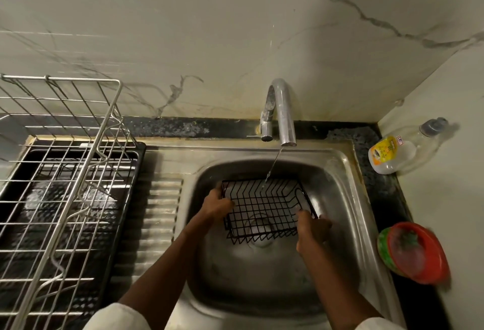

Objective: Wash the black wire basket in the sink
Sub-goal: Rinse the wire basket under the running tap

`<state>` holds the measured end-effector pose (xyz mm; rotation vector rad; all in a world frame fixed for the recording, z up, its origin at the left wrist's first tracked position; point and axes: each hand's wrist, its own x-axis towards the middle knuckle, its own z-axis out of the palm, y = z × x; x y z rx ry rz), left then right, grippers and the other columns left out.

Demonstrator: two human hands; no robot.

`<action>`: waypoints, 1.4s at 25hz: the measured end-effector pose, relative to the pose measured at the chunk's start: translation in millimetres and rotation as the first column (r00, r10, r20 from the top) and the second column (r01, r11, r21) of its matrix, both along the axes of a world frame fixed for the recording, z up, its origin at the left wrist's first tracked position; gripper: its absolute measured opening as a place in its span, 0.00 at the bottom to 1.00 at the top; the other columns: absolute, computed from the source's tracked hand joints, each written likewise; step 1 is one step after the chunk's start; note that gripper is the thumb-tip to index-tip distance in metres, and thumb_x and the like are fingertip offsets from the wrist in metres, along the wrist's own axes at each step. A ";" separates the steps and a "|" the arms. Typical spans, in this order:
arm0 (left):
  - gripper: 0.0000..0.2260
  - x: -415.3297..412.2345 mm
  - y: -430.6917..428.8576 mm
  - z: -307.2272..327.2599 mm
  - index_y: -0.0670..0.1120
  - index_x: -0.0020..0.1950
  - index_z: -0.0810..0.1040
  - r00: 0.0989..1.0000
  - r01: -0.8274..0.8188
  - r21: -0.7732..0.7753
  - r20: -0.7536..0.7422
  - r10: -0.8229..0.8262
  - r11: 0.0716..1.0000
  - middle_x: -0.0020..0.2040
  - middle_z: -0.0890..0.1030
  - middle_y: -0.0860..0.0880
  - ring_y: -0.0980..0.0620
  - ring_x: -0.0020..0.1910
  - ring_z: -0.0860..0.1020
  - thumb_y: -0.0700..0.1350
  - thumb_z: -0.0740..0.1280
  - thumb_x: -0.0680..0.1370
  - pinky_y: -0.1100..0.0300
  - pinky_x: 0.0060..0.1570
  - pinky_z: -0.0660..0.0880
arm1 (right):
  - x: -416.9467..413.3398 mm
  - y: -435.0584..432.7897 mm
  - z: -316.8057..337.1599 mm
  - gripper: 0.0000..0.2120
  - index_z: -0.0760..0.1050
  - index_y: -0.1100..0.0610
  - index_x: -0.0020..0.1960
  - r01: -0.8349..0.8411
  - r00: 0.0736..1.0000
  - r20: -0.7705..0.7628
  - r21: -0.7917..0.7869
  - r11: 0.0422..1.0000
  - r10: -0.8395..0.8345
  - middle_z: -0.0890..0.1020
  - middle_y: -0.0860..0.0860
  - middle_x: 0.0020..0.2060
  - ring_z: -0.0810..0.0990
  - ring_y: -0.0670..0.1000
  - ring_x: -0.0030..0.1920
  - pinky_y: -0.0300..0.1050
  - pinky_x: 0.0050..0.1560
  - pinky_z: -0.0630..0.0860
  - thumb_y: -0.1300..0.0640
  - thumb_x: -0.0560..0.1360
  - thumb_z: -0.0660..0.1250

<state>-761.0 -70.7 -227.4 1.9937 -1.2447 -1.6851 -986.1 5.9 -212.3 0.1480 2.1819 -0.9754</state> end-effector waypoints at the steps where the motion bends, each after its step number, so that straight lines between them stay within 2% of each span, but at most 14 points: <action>1: 0.23 -2.1 0.7 -4.0 0.47 0.66 0.74 1.000 0.002 -0.027 0.013 -0.002 1.000 0.51 0.82 0.47 0.50 0.47 0.83 0.41 0.71 0.72 0.55 0.44 0.83 | 0.6 1.3 -4.6 0.29 0.66 0.63 0.72 -0.036 0.999 -0.013 0.019 0.999 0.036 0.76 0.65 0.65 0.78 0.65 0.61 0.52 0.50 0.76 0.60 0.73 0.71; 3: 0.17 -7.4 -0.2 -6.2 0.46 0.65 0.74 0.998 0.029 -0.093 0.063 -0.023 0.995 0.49 0.82 0.47 0.55 0.43 0.81 0.38 0.69 0.77 0.66 0.35 0.78 | -0.1 2.1 -10.2 0.26 0.71 0.66 0.68 -0.102 0.995 -0.011 0.063 0.993 0.103 0.78 0.65 0.63 0.78 0.65 0.61 0.49 0.48 0.77 0.58 0.73 0.70; 5: 0.13 -12.4 -4.6 -14.7 0.45 0.63 0.74 0.993 0.072 -0.136 0.103 -0.058 0.988 0.47 0.80 0.48 0.57 0.41 0.78 0.43 0.70 0.79 0.69 0.32 0.72 | -6.0 2.1 -16.4 0.23 0.73 0.67 0.67 -0.175 0.985 0.005 0.094 0.980 0.175 0.79 0.64 0.62 0.78 0.64 0.60 0.42 0.40 0.71 0.58 0.75 0.70; 8: 0.13 -16.6 -11.3 -20.5 0.44 0.58 0.74 0.967 0.196 -0.150 0.193 -0.165 0.969 0.47 0.79 0.49 0.55 0.44 0.79 0.48 0.71 0.79 0.67 0.37 0.73 | -16.6 4.7 -22.1 0.20 0.75 0.66 0.65 -0.207 0.978 -0.012 0.107 0.972 0.210 0.81 0.63 0.57 0.79 0.59 0.50 0.39 0.30 0.63 0.59 0.76 0.68; 12: 0.13 -20.3 -22.1 -25.5 0.45 0.56 0.76 0.959 0.220 -0.186 0.223 -0.177 0.958 0.48 0.80 0.47 0.51 0.48 0.80 0.50 0.73 0.77 0.56 0.49 0.79 | -24.6 7.9 -32.8 0.23 0.74 0.65 0.66 -0.285 0.958 -0.008 0.119 0.951 0.288 0.81 0.63 0.57 0.79 0.59 0.48 0.41 0.34 0.69 0.56 0.74 0.69; 15: 0.11 -30.1 -24.7 -9.9 0.48 0.56 0.77 0.973 0.137 -0.258 0.217 -0.081 0.956 0.48 0.81 0.51 0.51 0.47 0.82 0.48 0.72 0.77 0.56 0.49 0.82 | -31.8 8.5 -36.8 0.28 0.77 0.62 0.61 -0.332 0.942 0.020 0.172 0.927 0.334 0.82 0.61 0.53 0.81 0.61 0.48 0.47 0.39 0.76 0.46 0.68 0.70; 18: 0.05 -35.4 -20.0 22.8 0.49 0.52 0.82 0.938 -0.031 -0.493 0.286 0.195 0.870 0.46 0.81 0.54 0.55 0.47 0.80 0.43 0.68 0.79 0.60 0.54 0.76 | -36.7 9.2 -31.3 0.20 0.80 0.62 0.51 -0.386 0.923 0.071 0.180 0.905 0.379 0.83 0.59 0.45 0.79 0.57 0.40 0.46 0.39 0.76 0.46 0.71 0.70; 21: 0.05 -49.6 -20.4 69.7 0.57 0.51 0.78 0.958 -0.189 -0.607 0.058 0.280 0.772 0.47 0.80 0.56 0.60 0.46 0.78 0.46 0.66 0.80 0.63 0.52 0.76 | -38.7 13.1 -25.3 0.21 0.78 0.63 0.59 -0.407 0.913 0.097 0.175 0.897 0.395 0.83 0.58 0.49 0.80 0.57 0.45 0.44 0.36 0.73 0.48 0.75 0.69; 23: 0.07 -67.6 -34.2 95.6 0.58 0.49 0.75 0.953 -0.302 -0.470 -0.140 0.268 0.829 0.47 0.78 0.56 0.57 0.47 0.79 0.44 0.66 0.80 0.63 0.49 0.76 | -40.5 15.9 -24.3 0.23 0.75 0.63 0.64 -0.392 0.918 0.121 0.121 0.912 0.379 0.82 0.59 0.53 0.81 0.58 0.50 0.48 0.43 0.79 0.49 0.74 0.70; 25: 0.05 -84.8 -55.7 110.5 0.50 0.53 0.78 0.886 -0.432 -0.208 -0.280 0.370 0.878 0.50 0.79 0.49 0.50 0.49 0.79 0.42 0.66 0.79 0.57 0.47 0.77 | -43.3 18.2 -25.2 0.26 0.75 0.62 0.64 -0.383 0.917 0.145 0.074 0.921 0.370 0.82 0.58 0.52 0.81 0.58 0.52 0.55 0.53 0.81 0.49 0.72 0.71; 27: 0.07 -93.5 -65.7 118.6 0.44 0.54 0.79 0.888 -0.401 -0.073 -0.276 0.367 0.913 0.51 0.80 0.45 0.49 0.47 0.78 0.42 0.66 0.78 0.56 0.44 0.74 | -47.5 18.2 -29.5 0.27 0.75 0.61 0.64 -0.394 0.910 0.160 0.047 0.918 0.383 0.81 0.57 0.50 0.80 0.57 0.49 0.54 0.51 0.81 0.48 0.70 0.72; 30: 0.06 -93.5 -63.0 122.2 0.44 0.49 0.79 0.906 -0.314 -0.081 -0.325 0.273 0.946 0.46 0.78 0.46 0.52 0.40 0.73 0.41 0.63 0.79 0.58 0.43 0.71 | -45.4 20.9 -19.7 0.26 0.76 0.61 0.64 -0.414 0.901 0.159 0.039 0.910 0.403 0.79 0.55 0.41 0.77 0.55 0.41 0.49 0.41 0.76 0.48 0.71 0.72; 32: 0.08 -92.3 -58.3 122.4 0.45 0.51 0.79 0.900 -0.283 -0.164 -0.387 0.203 0.945 0.48 0.78 0.46 0.52 0.41 0.73 0.44 0.60 0.82 0.56 0.48 0.73 | -41.9 24.8 -6.8 0.27 0.74 0.62 0.66 -0.437 0.894 0.138 0.055 0.898 0.426 0.82 0.57 0.49 0.80 0.58 0.50 0.50 0.47 0.77 0.48 0.73 0.72; 35: 0.16 -97.5 -51.8 133.8 0.48 0.67 0.76 0.947 -0.076 -0.328 -0.319 -0.034 0.942 0.61 0.77 0.48 0.52 0.52 0.78 0.37 0.57 0.83 0.58 0.50 0.79 | -35.5 28.5 8.7 0.27 0.71 0.64 0.69 -0.475 0.880 0.074 0.078 0.877 0.470 0.78 0.61 0.64 0.78 0.61 0.62 0.49 0.52 0.75 0.51 0.76 0.70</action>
